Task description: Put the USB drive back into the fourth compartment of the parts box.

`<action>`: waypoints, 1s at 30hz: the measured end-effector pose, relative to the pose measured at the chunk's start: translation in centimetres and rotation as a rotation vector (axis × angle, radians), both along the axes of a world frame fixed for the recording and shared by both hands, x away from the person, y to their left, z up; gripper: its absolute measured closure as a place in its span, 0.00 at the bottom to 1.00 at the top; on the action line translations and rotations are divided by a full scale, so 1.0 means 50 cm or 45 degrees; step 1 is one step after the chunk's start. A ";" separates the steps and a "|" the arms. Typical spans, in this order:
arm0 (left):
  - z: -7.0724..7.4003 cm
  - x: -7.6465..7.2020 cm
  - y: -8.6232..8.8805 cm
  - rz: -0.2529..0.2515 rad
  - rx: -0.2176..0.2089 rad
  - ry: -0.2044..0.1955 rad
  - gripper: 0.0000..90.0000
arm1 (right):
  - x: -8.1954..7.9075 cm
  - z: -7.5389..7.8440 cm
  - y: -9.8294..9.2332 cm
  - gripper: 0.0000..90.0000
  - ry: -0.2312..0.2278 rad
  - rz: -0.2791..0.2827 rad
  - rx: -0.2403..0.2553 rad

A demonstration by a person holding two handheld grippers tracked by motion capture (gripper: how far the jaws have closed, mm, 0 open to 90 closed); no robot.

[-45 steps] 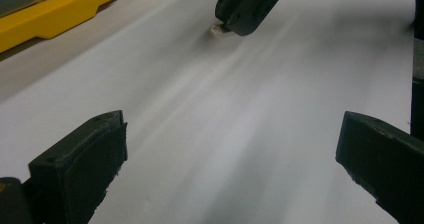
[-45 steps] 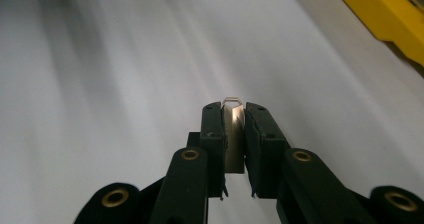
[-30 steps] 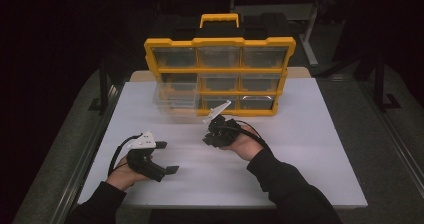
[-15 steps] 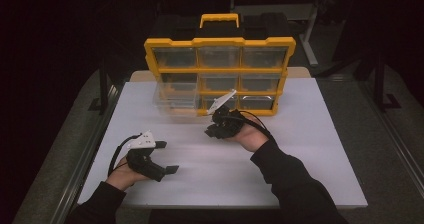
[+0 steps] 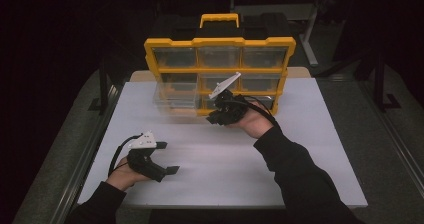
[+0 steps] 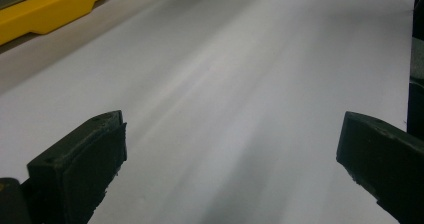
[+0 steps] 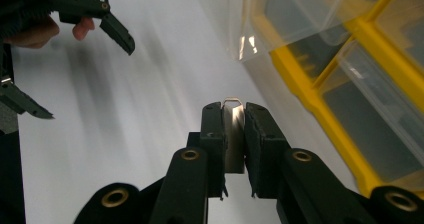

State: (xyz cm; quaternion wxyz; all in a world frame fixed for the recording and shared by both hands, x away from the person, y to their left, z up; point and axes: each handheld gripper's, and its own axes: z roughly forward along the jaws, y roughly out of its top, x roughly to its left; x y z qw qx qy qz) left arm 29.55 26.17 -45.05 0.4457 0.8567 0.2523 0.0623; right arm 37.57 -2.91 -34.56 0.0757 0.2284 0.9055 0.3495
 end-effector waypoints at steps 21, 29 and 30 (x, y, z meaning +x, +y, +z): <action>-0.003 0.000 0.000 -0.006 -0.002 0.004 0.00 | 0.039 0.113 0.021 0.87 -0.065 0.004 0.049; -0.002 0.000 0.000 -0.005 -0.004 0.005 0.00 | 0.053 0.147 0.046 0.87 -0.091 0.022 0.059; -0.002 0.000 0.000 -0.004 -0.002 0.004 0.00 | 0.054 0.149 0.049 0.87 -0.094 0.024 0.061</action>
